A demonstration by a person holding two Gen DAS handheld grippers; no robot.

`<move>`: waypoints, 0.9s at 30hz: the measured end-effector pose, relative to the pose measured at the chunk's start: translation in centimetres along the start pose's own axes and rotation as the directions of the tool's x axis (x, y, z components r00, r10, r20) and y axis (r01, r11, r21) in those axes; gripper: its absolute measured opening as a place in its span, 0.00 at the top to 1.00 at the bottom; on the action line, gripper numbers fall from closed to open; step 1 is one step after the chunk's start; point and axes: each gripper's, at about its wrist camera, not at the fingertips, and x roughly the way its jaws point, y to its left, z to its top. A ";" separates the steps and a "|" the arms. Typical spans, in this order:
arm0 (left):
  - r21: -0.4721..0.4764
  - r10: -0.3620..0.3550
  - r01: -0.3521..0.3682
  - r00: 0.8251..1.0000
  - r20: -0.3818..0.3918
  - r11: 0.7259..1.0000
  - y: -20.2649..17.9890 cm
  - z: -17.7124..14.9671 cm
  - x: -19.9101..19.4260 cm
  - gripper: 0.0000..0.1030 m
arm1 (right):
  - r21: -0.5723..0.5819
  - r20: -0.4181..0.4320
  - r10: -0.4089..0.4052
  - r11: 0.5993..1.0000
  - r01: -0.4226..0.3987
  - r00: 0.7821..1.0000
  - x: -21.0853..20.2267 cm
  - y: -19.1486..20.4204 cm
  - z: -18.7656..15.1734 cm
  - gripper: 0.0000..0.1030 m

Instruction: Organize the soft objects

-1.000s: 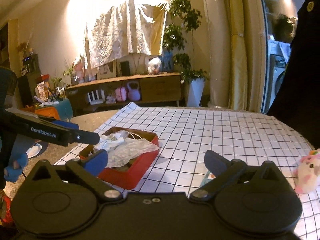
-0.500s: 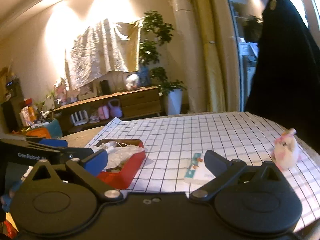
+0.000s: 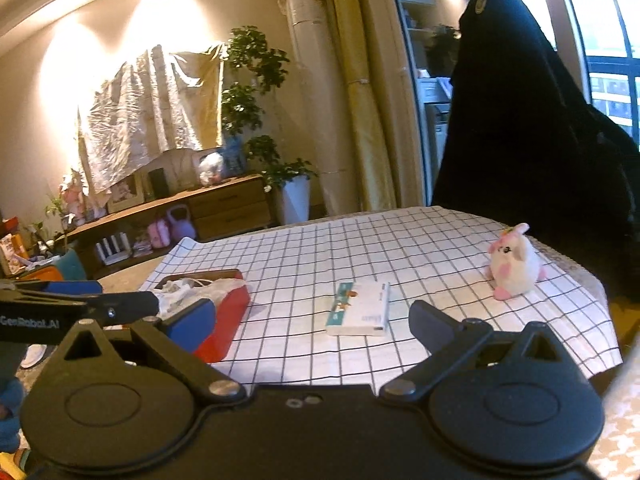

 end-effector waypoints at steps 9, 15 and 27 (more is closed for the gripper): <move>0.000 -0.016 0.016 1.000 -0.011 1.000 -0.2 -0.5 0.0 0.03 | -0.004 -0.007 -0.009 1.000 0.009 1.000 -0.3 0.1 -0.5 0.00; 0.001 -0.023 0.023 1.000 -0.015 1.000 -0.3 -0.6 0.0 0.03 | -0.009 -0.027 -0.011 1.000 0.011 1.000 -0.1 0.2 -0.6 0.00; -0.001 -0.023 0.023 1.000 -0.016 1.000 -0.2 -0.7 -0.1 0.03 | -0.021 -0.011 -0.018 1.000 0.018 1.000 -0.5 0.4 -0.1 0.00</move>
